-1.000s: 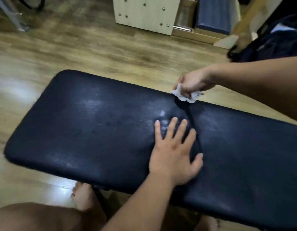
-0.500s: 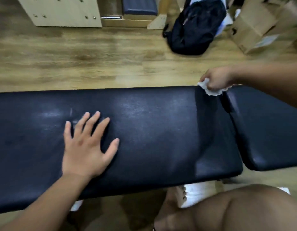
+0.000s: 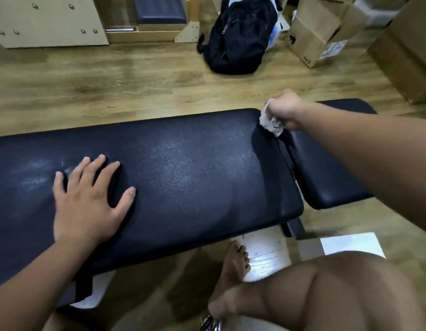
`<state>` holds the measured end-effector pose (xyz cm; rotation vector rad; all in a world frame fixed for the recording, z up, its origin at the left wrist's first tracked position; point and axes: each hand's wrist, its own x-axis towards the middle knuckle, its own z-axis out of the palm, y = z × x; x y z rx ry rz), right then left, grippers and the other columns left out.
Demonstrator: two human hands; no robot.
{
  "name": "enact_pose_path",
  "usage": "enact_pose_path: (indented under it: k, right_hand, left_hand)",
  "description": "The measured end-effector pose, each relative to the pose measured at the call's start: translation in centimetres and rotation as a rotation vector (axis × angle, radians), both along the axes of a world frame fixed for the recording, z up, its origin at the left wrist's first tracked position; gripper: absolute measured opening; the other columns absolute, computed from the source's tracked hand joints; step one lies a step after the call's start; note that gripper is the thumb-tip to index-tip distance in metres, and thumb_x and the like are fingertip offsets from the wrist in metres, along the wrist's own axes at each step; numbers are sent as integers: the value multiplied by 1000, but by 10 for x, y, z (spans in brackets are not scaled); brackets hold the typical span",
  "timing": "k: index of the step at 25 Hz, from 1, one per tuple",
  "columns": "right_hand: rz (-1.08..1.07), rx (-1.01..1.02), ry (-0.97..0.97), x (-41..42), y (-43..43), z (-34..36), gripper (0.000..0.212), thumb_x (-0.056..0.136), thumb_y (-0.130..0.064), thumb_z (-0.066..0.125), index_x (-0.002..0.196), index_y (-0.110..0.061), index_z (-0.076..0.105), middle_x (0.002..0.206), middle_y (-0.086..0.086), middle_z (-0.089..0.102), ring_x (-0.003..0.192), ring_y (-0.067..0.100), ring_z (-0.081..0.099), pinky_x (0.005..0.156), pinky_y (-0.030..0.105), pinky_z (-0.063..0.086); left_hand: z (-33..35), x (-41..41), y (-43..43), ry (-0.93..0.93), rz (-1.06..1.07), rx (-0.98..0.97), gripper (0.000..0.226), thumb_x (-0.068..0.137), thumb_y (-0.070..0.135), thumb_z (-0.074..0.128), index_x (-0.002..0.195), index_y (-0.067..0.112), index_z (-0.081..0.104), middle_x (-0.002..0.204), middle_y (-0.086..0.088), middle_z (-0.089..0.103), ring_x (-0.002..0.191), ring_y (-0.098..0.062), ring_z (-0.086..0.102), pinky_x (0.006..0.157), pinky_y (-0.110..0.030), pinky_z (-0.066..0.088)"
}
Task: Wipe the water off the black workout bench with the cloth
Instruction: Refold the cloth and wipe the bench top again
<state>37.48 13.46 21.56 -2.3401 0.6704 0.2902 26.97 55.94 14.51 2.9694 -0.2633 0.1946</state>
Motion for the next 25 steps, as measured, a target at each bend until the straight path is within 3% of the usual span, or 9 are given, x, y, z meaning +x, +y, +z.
enact_pose_path:
  k: [3,6,10,12,15,18,20,22,25]
  right_hand:
    - [87,-113,16,-34,12,4,17,76,-12,47,83,-9,62,86,17,66,69,30,66,58,36,56]
    - [252,-313,55,-130,24,16,27,88,-13,52,109,-7,68,107,17,69,103,33,64,89,31,47]
    - [87,-78,24,-256,39,22,37,88,-6,50,122,-11,61,106,6,66,85,21,62,68,10,46]
    - [-119,169,-156,-280,36,41,35,79,-6,53,112,-12,65,95,8,67,71,17,58,59,16,45]
    - [-255,491,-401,-320,35,85,27,79,-3,58,97,-19,69,88,9,67,70,19,58,58,29,44]
    - [-223,722,-496,-368,30,113,30,88,0,61,107,-22,68,94,6,68,77,18,61,63,31,47]
    - [-298,750,-542,-399,24,125,32,85,-1,67,112,-18,64,95,7,67,78,19,64,66,32,52]
    - [-436,665,-588,-430,13,129,33,80,-2,74,109,-11,62,91,9,66,75,21,65,64,35,54]
    - [-570,412,-565,-479,-4,123,28,77,-14,80,99,-7,62,80,8,68,63,19,65,57,36,56]
  left_hand:
    - [2,1,0,3,-8,-24,69,85,65,33,138,24,49,151,-6,41,145,-27,27,117,-56,11]
    - [1,0,0,58,1,26,70,87,67,28,140,25,47,153,-5,40,146,-26,25,116,-57,11]
    - [24,-1,-8,146,-24,368,64,96,57,23,144,21,43,152,-7,40,141,-31,32,111,-66,11]
    - [51,-12,-34,190,-49,454,53,95,47,31,134,19,52,140,-4,50,132,-30,41,109,-68,13]
    - [93,-66,-113,338,-213,-64,46,91,47,56,130,22,56,137,-1,55,126,-23,50,111,-46,30]
    - [145,-154,-206,931,-287,-946,56,82,54,69,127,23,60,132,5,61,118,-9,57,100,-30,44]
    - [158,-196,-247,1312,-301,-1313,54,78,55,67,121,23,64,120,4,68,105,-9,65,87,-33,53]
    - [160,-221,-271,1482,-295,-1489,41,82,39,63,116,17,65,105,-3,73,92,-17,71,79,-37,56]
    - [147,-251,-295,1383,-292,-1426,13,89,16,64,101,13,67,81,-3,74,67,-12,69,67,-27,53]
